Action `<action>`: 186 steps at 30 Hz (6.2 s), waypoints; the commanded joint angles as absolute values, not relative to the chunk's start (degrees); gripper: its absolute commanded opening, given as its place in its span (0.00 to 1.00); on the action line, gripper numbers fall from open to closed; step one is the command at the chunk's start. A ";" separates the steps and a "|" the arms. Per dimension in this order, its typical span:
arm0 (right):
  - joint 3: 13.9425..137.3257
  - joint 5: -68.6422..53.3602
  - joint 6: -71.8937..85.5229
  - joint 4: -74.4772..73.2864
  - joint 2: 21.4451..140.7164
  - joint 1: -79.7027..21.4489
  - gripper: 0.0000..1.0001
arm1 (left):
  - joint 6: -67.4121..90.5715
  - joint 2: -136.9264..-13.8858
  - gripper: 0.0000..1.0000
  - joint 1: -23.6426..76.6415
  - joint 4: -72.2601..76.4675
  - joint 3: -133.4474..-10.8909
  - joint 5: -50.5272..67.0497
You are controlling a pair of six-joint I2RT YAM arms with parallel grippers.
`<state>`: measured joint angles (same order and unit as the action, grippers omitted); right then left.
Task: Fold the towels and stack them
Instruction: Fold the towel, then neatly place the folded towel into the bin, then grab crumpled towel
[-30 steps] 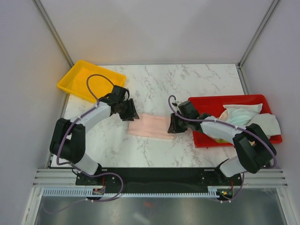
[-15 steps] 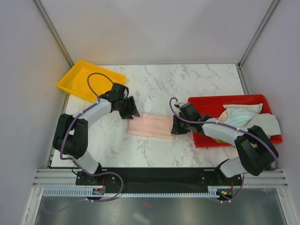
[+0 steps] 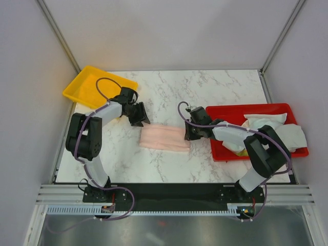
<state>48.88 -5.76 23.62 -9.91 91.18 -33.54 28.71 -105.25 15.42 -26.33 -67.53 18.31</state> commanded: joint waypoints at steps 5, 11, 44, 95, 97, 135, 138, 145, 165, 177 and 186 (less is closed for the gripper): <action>50.62 -0.53 18.73 -10.46 94.22 -33.22 0.26 | 24.52 -94.67 0.56 15.03 -31.90 -71.37 16.70; 52.46 -1.84 17.32 -12.56 91.76 -32.96 0.27 | 25.66 -92.46 0.59 15.03 -32.43 -62.68 14.06; 54.14 -7.12 15.21 -21.53 70.05 -33.05 0.66 | 24.34 -100.63 0.61 17.93 -24.44 -54.05 16.79; 52.56 -9.22 18.98 -19.78 64.51 -33.05 0.66 | -9.66 -131.73 0.02 6.42 -47.64 -124.44 -35.68; 52.38 -9.93 19.68 -19.43 63.73 -32.96 0.66 | -9.76 -133.24 0.02 4.93 -47.20 -127.17 -35.86; 55.37 -6.33 20.74 -19.51 67.24 -33.05 0.66 | -13.80 -135.98 0.87 -2.91 -28.65 -131.84 -39.73; 55.63 -4.58 21.00 -20.04 66.53 -32.87 0.66 | -13.89 -131.93 1.00 -0.63 -28.65 -131.22 -40.60; 63.97 15.79 26.52 -28.11 69.33 -29.98 0.67 | -3.73 -122.44 1.00 13.95 -36.37 -126.13 -35.09; 60.56 32.52 33.14 -35.60 80.85 15.64 0.68 | 19.25 -86.85 0.93 30.94 -36.12 -87.82 15.12; 58.27 34.35 29.09 -30.59 87.45 20.57 0.60 | 20.92 -82.26 0.90 31.81 -34.72 -80.51 14.68; 58.18 36.03 28.74 -29.80 87.36 21.18 0.49 | 21.18 -85.43 0.89 34.10 -34.37 -80.60 14.85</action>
